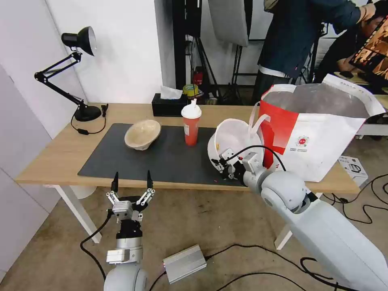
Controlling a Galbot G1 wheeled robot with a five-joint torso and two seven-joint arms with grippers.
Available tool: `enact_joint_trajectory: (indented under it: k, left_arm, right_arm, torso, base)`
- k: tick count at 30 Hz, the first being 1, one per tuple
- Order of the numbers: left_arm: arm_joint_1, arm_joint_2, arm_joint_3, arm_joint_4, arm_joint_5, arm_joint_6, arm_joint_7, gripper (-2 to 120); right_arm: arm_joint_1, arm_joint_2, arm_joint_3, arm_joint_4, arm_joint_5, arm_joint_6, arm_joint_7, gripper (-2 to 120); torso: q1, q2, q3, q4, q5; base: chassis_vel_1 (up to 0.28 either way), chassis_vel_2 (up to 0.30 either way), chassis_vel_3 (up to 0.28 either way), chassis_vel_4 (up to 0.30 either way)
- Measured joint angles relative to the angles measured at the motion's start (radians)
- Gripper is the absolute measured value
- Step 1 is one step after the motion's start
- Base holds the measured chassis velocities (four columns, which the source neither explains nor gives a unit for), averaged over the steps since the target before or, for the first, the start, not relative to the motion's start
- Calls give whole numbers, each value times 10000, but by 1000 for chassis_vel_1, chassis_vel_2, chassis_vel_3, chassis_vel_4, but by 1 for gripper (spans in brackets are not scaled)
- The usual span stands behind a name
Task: Pick up the trash from the table and place it into the takeout bag.
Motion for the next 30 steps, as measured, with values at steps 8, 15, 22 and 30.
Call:
enact_joint_trajectory:
  k: [8,15,22,30]
  left_arm:
    - [12,-1,4,-30,8,-3,0,100]
    - [22,-2,-4,-41,9,-8,-1,100]
    - [21,-4,6,-44,9,-9,-4,100]
    - [1,-4,16,-29,8,-9,-7,100]
  right_arm:
    - [-8,-97,50,382,-5,252,-309,0]
    - [64,-127,61,581,-8,432,-705,0]
    - [195,-164,62,654,6,783,-1257,0]
    - [360,-177,63,687,63,1232,-1650,0]
  torso:
    - [0,0,-1,0,0]
    - [1,0,-1,0,0]
    - [0,0,-1,0,0]
    - [0,0,0,0,0]
  base:
    - [0,0,0,0]
    - [0,0,0,0]
    - [0,0,0,0]
    - [0,0,0,0]
